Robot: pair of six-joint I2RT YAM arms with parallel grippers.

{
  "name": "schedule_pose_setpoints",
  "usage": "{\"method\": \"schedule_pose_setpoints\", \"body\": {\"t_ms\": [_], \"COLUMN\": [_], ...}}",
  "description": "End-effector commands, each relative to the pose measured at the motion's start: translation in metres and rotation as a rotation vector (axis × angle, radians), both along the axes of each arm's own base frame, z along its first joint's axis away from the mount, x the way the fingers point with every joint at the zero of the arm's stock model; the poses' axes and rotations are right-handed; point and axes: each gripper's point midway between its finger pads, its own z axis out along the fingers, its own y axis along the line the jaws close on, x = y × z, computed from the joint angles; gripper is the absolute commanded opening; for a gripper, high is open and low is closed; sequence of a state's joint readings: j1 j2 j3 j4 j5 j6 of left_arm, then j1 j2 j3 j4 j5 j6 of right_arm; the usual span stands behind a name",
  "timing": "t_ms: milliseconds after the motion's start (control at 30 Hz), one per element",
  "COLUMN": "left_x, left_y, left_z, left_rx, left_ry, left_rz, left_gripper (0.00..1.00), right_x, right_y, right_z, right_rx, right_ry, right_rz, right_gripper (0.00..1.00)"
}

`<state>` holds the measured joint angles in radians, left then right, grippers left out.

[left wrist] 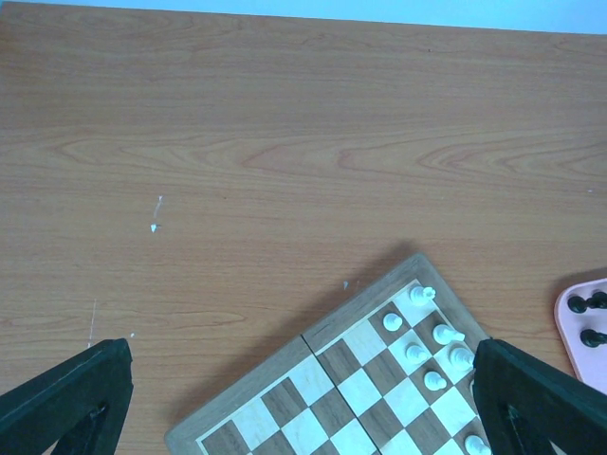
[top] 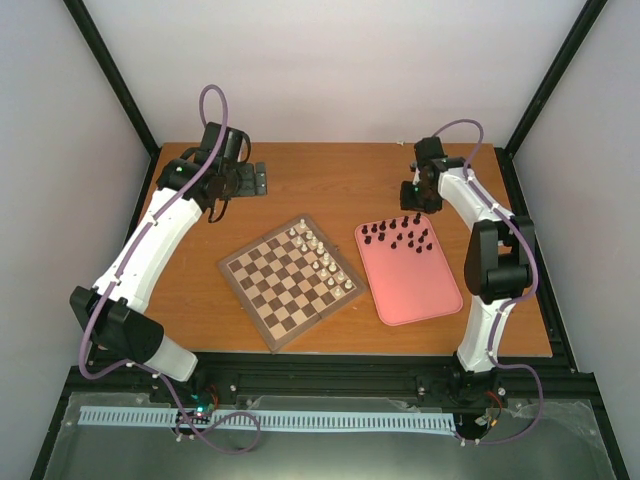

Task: Set up the chess pieces on the board
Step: Pick up the chess piece from the storage box.

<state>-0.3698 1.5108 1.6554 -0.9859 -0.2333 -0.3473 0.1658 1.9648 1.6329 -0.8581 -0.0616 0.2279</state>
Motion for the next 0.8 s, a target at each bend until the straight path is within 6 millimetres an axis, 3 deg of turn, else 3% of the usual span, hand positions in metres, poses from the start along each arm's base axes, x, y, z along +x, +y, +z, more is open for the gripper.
{"method": "schedule_pose_setpoints", "body": {"t_ms": [0,467,767], "left_x": [0.000,0.002,0.003], "left_y": [-0.001,0.000,0.000], "left_z": [0.015,0.013,0.012], "left_rx": [-0.046,-0.017,-0.012], "left_ry": [-0.037,-0.021,-0.019], "left_rz": [0.011,-0.001,0.004], "left_gripper": [1.00,1.00,1.00], "right_x": [-0.007,-0.011,-0.005], "right_y": [0.007,0.005,0.007], "right_z": [-0.013,-0.050,-0.063], "right_rx": [-0.017,-0.086,-0.092], "right_ry": [0.035,0.103,0.116], "right_rz": [0.033,0.022,0.036], "right_gripper": [0.43,0.38,0.38]}}
